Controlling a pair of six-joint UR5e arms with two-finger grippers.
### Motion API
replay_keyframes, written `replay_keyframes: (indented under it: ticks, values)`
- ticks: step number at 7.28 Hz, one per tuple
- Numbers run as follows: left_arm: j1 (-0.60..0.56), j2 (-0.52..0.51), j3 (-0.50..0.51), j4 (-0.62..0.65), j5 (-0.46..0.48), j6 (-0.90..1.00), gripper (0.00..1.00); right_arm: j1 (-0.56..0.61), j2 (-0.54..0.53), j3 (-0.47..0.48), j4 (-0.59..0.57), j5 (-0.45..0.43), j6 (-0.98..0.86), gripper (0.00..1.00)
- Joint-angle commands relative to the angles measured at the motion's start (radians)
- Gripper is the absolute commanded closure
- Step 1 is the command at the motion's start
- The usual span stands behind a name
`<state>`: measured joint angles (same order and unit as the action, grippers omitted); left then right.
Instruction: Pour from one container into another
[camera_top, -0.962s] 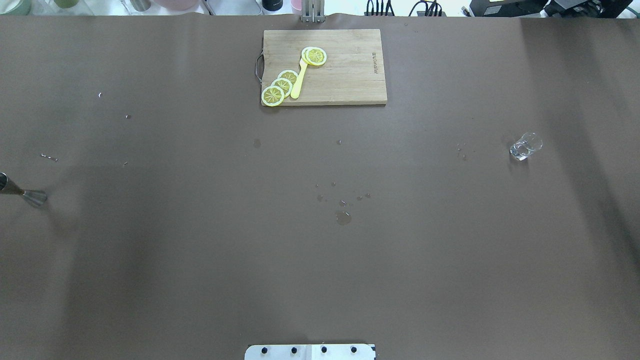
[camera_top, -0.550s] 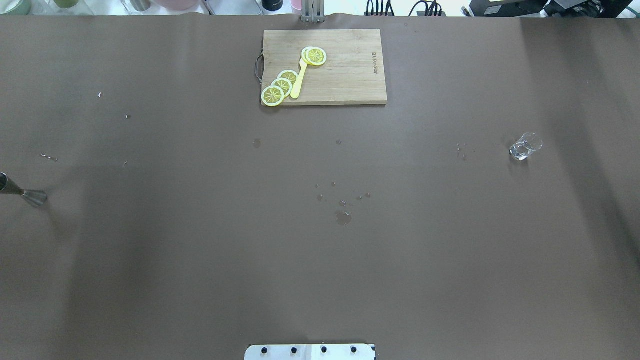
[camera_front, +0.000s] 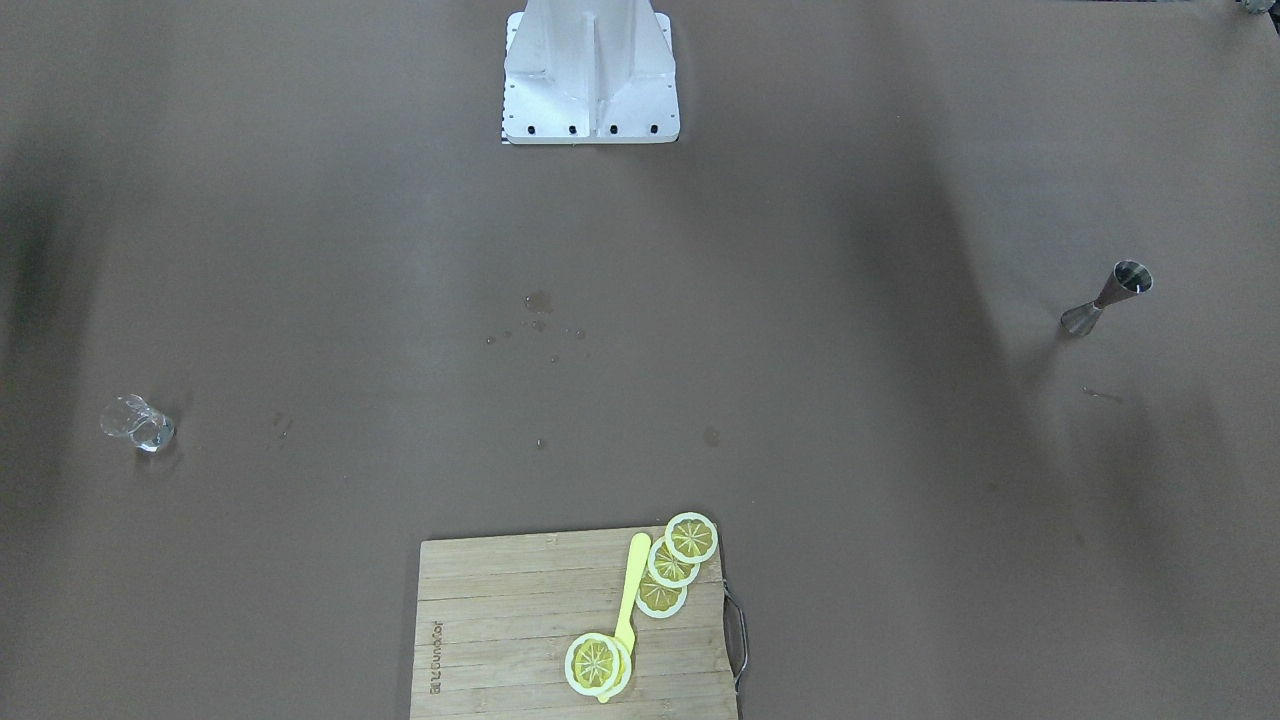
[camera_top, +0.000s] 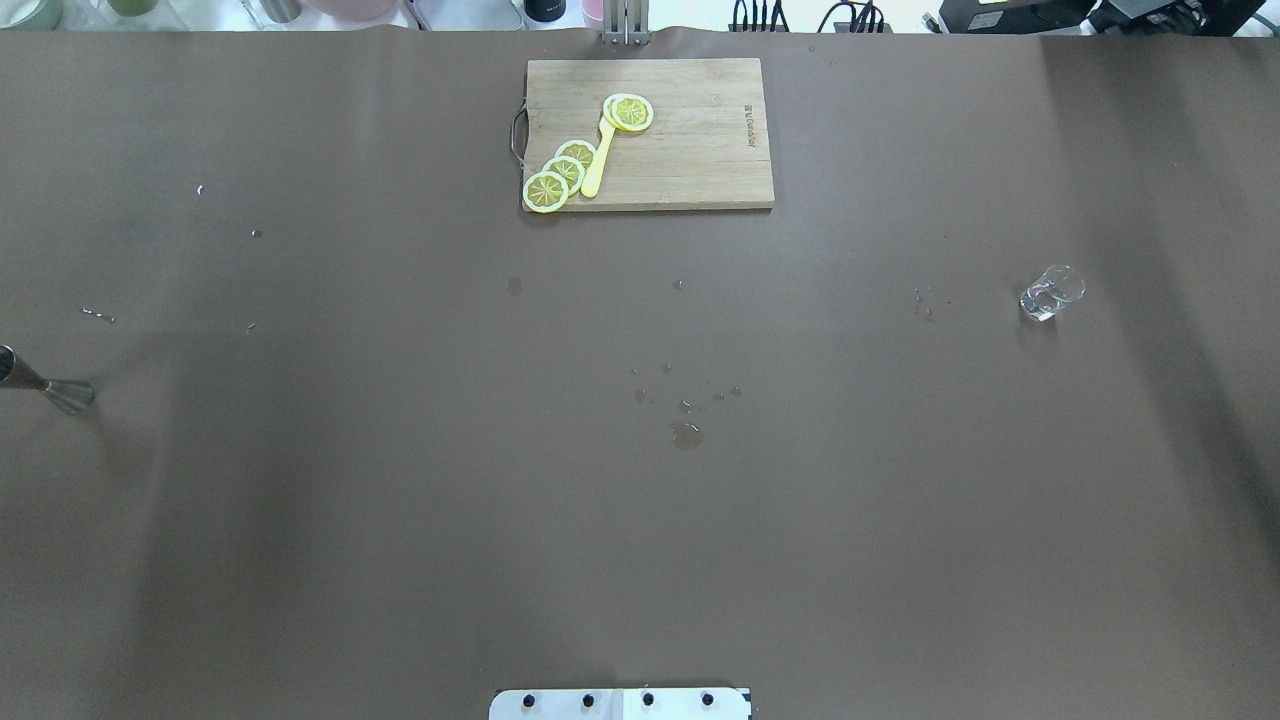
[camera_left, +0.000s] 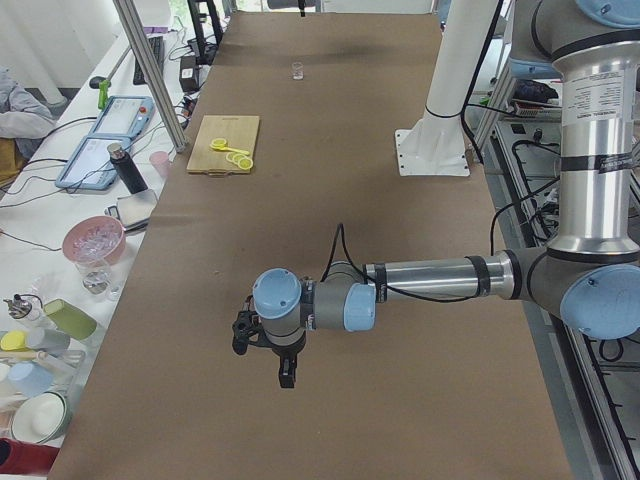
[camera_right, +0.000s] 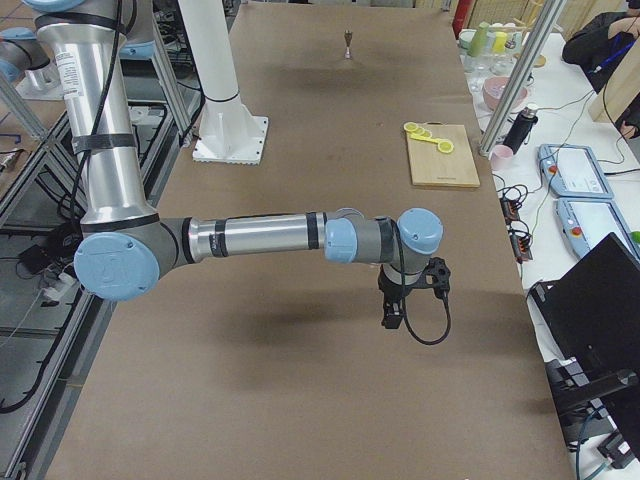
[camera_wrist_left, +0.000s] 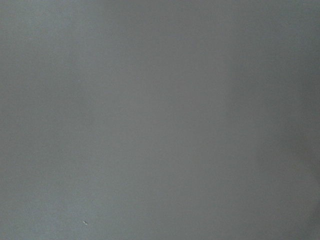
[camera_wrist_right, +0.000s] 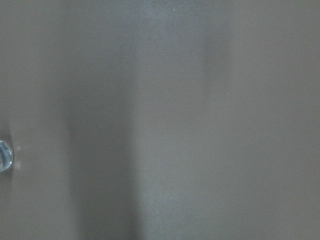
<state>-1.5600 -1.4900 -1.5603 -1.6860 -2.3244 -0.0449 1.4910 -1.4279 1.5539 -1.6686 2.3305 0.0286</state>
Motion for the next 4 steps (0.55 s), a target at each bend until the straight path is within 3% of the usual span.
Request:
replay_keyframes:
  ticks: [1, 4]
  values:
    - [-0.002, 0.002, 0.003, -0.036, -0.001, -0.001, 0.01, 0.000, 0.001, 0.047, 0.000, 0.004, -0.006, 0.00]
    - [0.000, 0.002, 0.003, -0.037, -0.001, -0.003, 0.01, -0.005, 0.029, 0.071, -0.002, 0.019, 0.004, 0.00]
